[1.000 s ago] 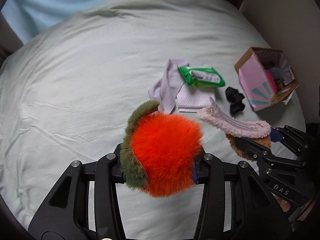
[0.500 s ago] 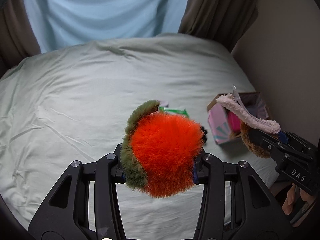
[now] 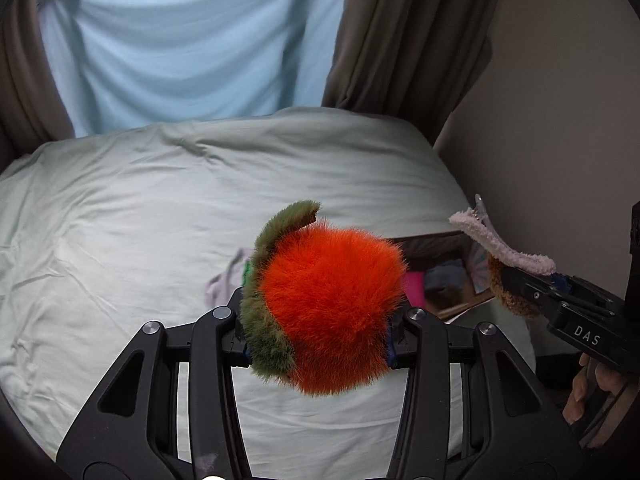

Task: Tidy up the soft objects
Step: 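Carry the orange pompom and brown slipper into the box and release both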

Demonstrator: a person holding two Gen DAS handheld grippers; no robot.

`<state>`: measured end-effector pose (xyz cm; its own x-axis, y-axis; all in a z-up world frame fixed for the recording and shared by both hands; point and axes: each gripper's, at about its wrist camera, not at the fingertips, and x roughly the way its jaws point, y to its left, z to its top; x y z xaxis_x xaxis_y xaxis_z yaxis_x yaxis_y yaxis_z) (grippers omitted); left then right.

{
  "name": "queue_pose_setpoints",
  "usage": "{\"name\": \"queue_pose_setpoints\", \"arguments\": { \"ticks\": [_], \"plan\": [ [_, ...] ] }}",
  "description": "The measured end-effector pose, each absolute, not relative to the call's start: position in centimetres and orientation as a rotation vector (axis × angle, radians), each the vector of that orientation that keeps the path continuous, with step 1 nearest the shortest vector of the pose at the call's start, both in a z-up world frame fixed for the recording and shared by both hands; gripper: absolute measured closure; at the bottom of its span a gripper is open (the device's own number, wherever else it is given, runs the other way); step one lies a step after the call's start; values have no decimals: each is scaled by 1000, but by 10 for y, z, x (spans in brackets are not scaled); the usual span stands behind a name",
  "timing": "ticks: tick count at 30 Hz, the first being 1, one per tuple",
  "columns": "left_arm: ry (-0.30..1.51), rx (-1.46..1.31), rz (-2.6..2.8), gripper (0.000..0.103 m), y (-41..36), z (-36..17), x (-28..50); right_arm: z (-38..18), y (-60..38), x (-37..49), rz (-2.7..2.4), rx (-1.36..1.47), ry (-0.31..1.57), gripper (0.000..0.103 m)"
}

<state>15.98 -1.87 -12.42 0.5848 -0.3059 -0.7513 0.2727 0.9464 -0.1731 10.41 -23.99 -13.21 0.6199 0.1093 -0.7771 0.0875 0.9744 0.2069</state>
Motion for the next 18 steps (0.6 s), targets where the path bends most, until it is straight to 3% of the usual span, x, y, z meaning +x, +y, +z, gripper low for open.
{"name": "queue_pose_setpoints", "arguments": {
  "ticks": [9, 18],
  "plan": [
    [911, -85, -339, 63, -143, -147, 180, -141, -344, 127, 25, 163, 958, 61],
    [1023, -29, -404, 63, -238, -203, 209, -190, -428, 154, -40, 207, 1080, 61]
  ]
}}
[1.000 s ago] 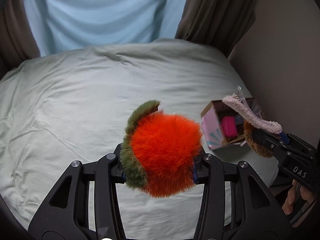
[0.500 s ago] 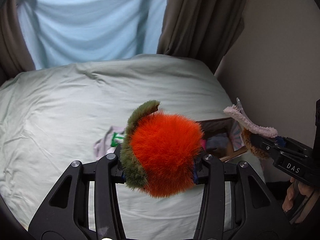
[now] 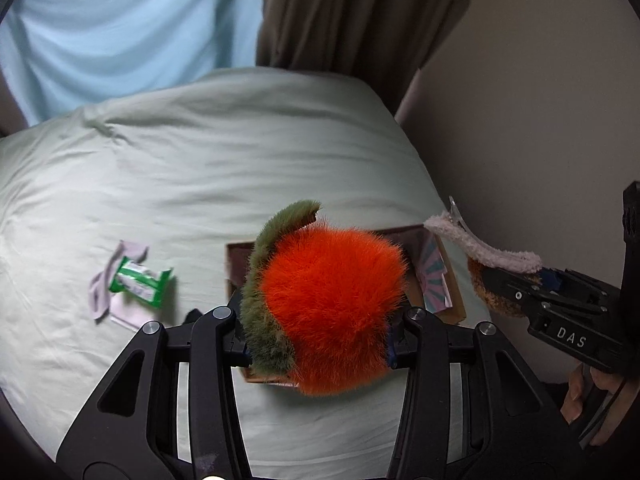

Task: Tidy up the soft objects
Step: 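Carry the orange pompom and brown slipper into the box and release both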

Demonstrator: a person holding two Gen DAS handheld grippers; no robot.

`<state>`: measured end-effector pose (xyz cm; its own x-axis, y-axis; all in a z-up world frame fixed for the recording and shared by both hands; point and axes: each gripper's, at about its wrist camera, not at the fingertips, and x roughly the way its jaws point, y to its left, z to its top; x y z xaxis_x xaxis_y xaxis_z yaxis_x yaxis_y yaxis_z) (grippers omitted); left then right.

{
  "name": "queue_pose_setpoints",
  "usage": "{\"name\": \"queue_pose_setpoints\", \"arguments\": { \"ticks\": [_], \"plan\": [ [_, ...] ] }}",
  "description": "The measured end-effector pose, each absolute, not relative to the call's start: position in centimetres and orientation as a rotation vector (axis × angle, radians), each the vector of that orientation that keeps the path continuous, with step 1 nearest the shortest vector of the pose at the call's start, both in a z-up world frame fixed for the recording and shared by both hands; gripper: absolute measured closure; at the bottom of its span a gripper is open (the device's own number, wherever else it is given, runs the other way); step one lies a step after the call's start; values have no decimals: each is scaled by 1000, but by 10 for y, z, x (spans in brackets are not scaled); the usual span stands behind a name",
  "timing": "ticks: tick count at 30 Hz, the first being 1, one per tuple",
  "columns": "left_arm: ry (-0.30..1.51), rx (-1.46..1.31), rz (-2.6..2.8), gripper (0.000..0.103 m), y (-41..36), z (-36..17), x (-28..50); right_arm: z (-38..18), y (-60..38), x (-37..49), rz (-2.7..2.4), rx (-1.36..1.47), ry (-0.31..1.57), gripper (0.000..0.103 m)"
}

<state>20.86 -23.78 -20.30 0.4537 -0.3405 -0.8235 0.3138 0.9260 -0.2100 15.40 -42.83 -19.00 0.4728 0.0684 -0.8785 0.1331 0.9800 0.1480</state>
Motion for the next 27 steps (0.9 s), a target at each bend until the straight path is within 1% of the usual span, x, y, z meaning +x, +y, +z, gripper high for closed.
{"name": "queue_pose_setpoints", "arguments": {
  "ticks": [7, 15, 18, 19, 20, 21, 22, 23, 24, 25, 27],
  "plan": [
    [1136, 41, -443, 63, -288, -262, 229, -240, -471, 173, -126, 319, 1153, 61],
    [1265, 106, -434, 63, -304, -328, 263, -300, -502, 194, -227, 446, 1247, 61],
    [1289, 125, -430, 63, -305, -341, 272, -314, -506, 196, -258, 476, 1269, 61],
    [1297, 131, -428, 62, -307, -344, 274, -318, -508, 197, -271, 485, 1274, 59],
    [1306, 144, -426, 59, -309, -346, 276, -320, -508, 197, -283, 492, 1273, 59],
    [1312, 162, -430, 53, -313, -348, 277, -323, -509, 198, -289, 512, 1273, 57],
    [1313, 178, -431, 46, -313, -348, 280, -325, -509, 198, -290, 523, 1280, 52],
    [1310, 207, -427, 22, -315, -347, 280, -329, -510, 199, -297, 538, 1287, 46],
    [1301, 228, -418, 0, -313, -346, 280, -330, -511, 198, -293, 553, 1277, 43],
    [1281, 243, -411, 0, -311, -343, 279, -329, -512, 198, -287, 563, 1270, 36],
    [1276, 257, -417, 0, -306, -341, 278, -325, -509, 197, -298, 551, 1251, 19]
  ]
}}
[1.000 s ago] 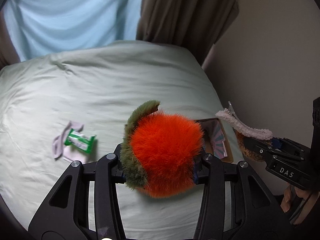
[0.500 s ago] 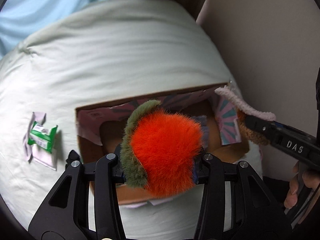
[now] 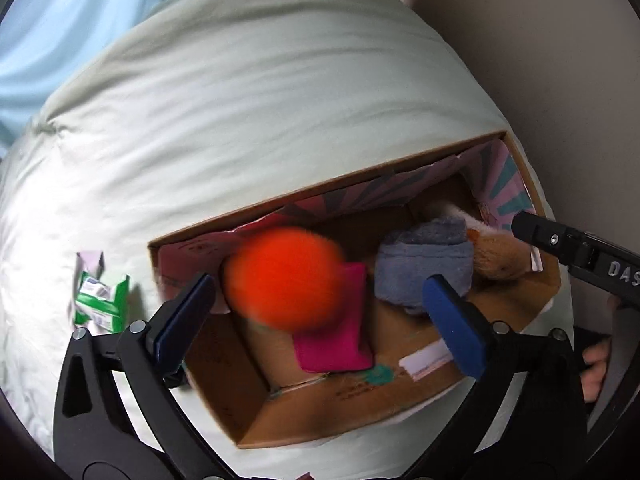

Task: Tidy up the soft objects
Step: 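Carry the orange pompom and brown slipper into the box and release both, then withdraw both tools from the box back toward the black sock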

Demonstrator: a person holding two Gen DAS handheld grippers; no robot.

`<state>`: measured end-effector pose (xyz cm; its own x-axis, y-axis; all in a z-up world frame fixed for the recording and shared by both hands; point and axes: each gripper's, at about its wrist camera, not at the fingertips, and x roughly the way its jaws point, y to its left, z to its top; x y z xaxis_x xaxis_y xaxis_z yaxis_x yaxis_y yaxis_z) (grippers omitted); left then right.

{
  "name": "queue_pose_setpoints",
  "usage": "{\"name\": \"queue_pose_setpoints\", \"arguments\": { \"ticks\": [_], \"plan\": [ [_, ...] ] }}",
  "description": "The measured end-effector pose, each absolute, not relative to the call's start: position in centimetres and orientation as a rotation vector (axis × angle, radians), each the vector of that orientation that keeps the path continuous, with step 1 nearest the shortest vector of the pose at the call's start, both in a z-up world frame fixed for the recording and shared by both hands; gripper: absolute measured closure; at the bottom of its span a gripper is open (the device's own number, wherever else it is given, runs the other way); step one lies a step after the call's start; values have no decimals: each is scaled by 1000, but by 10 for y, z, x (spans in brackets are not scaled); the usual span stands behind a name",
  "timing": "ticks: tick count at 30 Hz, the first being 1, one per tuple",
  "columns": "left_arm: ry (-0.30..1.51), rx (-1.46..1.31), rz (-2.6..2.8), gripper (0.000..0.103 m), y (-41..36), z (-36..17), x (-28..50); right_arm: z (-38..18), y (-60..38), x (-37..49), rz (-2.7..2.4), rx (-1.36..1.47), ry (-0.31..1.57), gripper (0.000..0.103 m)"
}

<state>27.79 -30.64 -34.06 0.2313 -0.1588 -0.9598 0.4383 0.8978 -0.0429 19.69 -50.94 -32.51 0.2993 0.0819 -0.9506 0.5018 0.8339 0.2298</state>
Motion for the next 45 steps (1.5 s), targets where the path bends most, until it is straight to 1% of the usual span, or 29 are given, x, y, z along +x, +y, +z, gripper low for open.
{"name": "queue_pose_setpoints", "arguments": {
  "ticks": [1, 2, 7, 12, 18, 28, 37, 45],
  "plan": [
    [1287, 257, -413, 0, -304, -341, 277, -323, -508, 196, -293, 550, 1238, 8],
    [1294, 251, -409, 0, -301, -341, 276, -321, -506, 195, -287, 548, 1228, 8],
    [1310, 195, -394, 0, -285, -337, 272, -317, -496, 194, -271, 540, 1225, 8],
    [1292, 180, -389, 0, -279, -324, 263, -302, -488, 188, -260, 522, 1193, 8],
    [1244, 186, -382, 0, -273, -296, 246, -278, -475, 177, -245, 434, 1151, 8],
    [1138, 147, -374, 0, -243, -239, 203, -229, -453, 150, -208, 364, 1089, 8],
    [1036, 95, -309, 0, -189, -182, 157, -177, -411, 125, -118, 273, 1011, 8],
    [957, 52, -220, 0, -125, -139, 117, -137, -359, 106, -26, 190, 945, 8]
  ]
}}
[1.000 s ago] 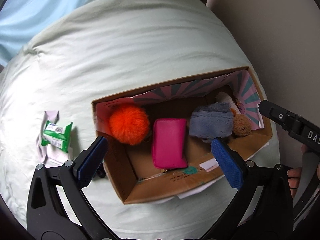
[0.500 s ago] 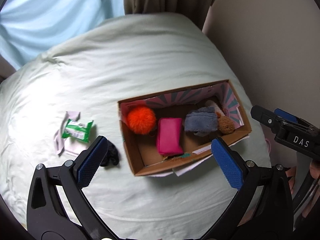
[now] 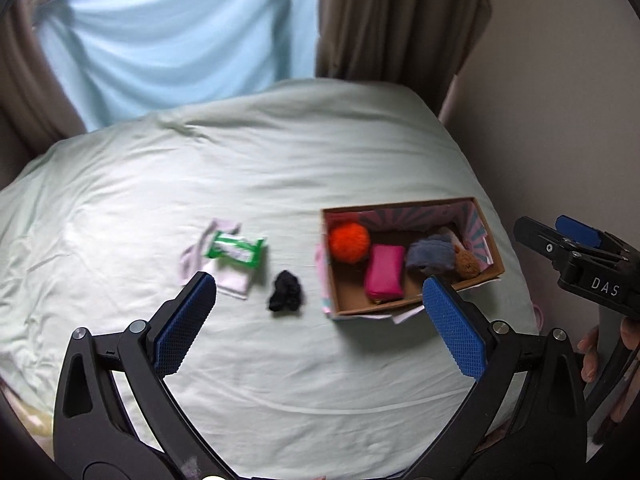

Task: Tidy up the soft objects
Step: 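Withdraw both tools from the box back toward the black sock, then lower both tools toward the lavender cloth and green wipes pack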

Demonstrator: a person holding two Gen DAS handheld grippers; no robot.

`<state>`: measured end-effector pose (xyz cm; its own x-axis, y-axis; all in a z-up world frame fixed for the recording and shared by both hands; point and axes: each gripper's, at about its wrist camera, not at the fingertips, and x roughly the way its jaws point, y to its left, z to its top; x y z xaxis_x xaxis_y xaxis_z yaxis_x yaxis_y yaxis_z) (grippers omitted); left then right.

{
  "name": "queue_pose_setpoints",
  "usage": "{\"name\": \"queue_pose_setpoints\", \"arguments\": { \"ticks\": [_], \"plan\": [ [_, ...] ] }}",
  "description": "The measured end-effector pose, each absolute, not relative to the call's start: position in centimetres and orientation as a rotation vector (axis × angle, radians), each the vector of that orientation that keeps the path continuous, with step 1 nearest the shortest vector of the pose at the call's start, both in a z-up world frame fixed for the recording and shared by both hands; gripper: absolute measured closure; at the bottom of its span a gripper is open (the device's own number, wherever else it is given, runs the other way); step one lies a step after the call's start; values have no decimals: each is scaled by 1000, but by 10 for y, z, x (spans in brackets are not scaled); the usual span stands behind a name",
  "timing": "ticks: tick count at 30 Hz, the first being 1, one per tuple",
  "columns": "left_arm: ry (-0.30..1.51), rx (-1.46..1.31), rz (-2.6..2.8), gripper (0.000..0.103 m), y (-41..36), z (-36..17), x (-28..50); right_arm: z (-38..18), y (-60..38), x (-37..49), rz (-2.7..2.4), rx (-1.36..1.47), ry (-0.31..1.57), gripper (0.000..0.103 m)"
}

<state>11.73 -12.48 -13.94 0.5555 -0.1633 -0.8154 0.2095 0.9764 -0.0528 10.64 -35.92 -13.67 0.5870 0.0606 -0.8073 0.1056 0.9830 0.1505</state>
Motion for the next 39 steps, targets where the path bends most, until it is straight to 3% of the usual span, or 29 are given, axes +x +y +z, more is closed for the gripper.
{"name": "queue_pose_setpoints", "arguments": {
  "ticks": [11, 20, 31, 39],
  "plan": [
    [904, -10, -156, 0, -5, -108, 76, -100, -255, 86, 97, 99, 920, 8],
    [891, -37, -161, 0, 89, -109, 86, -101, -173, 94, 113, 133, 911, 8],
    [947, -11, -263, 0, 153, -152, 151, -151, -106, 137, 38, 178, 952, 8],
    [1026, -16, -315, 0, 168, -214, 215, -198, -85, 174, 58, 180, 999, 8]
  ]
}}
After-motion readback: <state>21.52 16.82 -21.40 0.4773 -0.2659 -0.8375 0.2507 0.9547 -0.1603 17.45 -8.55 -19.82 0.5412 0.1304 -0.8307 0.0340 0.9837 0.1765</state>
